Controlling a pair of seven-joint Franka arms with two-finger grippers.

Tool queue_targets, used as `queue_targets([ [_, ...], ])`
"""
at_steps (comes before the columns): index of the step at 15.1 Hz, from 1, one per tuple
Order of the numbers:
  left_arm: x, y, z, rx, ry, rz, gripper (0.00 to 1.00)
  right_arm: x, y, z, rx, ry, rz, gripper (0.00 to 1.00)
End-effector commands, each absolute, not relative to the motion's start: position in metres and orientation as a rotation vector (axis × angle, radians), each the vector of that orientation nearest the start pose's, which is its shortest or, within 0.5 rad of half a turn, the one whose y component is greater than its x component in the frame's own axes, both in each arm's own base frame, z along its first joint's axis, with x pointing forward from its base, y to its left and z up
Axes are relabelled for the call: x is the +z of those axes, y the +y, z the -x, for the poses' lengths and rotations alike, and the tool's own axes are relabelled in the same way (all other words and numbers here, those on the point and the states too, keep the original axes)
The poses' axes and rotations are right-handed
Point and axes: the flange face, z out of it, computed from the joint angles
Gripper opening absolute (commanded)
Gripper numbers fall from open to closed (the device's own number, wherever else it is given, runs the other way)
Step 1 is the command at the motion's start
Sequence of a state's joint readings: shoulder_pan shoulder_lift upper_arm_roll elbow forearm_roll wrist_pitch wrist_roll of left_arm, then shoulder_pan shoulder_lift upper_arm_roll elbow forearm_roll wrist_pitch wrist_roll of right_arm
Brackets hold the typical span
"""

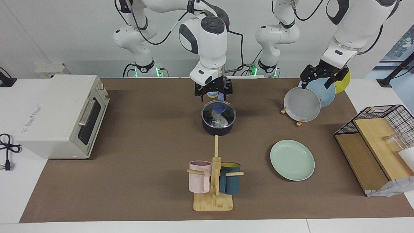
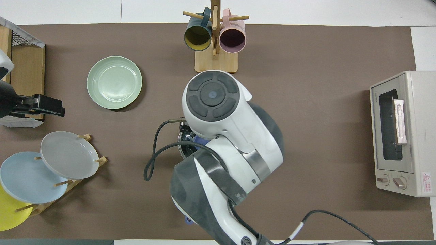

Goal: Transfer vermicelli from pot to plate
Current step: 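Reach the right gripper over the pot and grasp the glass lid knob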

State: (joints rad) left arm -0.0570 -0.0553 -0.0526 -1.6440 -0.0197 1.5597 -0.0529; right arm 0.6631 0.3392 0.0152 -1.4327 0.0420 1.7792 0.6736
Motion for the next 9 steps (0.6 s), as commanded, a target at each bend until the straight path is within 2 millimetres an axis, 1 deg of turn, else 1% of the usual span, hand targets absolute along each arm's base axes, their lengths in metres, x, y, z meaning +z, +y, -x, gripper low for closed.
queue_targets([
  [1, 0.621, -0.056, -0.522, 0.065, 0.098, 3.135, 1.0, 0.477, 0.443, -0.514, 0.002, 0.006, 3.128, 1.0],
  [3, 0.623, -0.055, -0.523, 0.051, 0.096, 3.136, 1.0, 0.455, 0.458, -0.506, 0.026, -0.012, 3.148, 1.0],
  [5, 0.622, -0.055, -0.523, 0.053, 0.096, 3.136, 1.0, 0.433, 0.457, -0.503, 0.013, -0.034, 3.171, 1.0],
  [6, 0.622, -0.055, -0.522, 0.055, 0.096, 3.136, 1.0, 0.426, 0.456, -0.502, 0.014, -0.035, 3.171, 1.0],
  [9, 0.622, -0.055, -0.523, 0.048, 0.089, 3.136, 1.0, 0.421, 0.452, -0.502, 0.023, -0.037, 3.176, 1.0],
])
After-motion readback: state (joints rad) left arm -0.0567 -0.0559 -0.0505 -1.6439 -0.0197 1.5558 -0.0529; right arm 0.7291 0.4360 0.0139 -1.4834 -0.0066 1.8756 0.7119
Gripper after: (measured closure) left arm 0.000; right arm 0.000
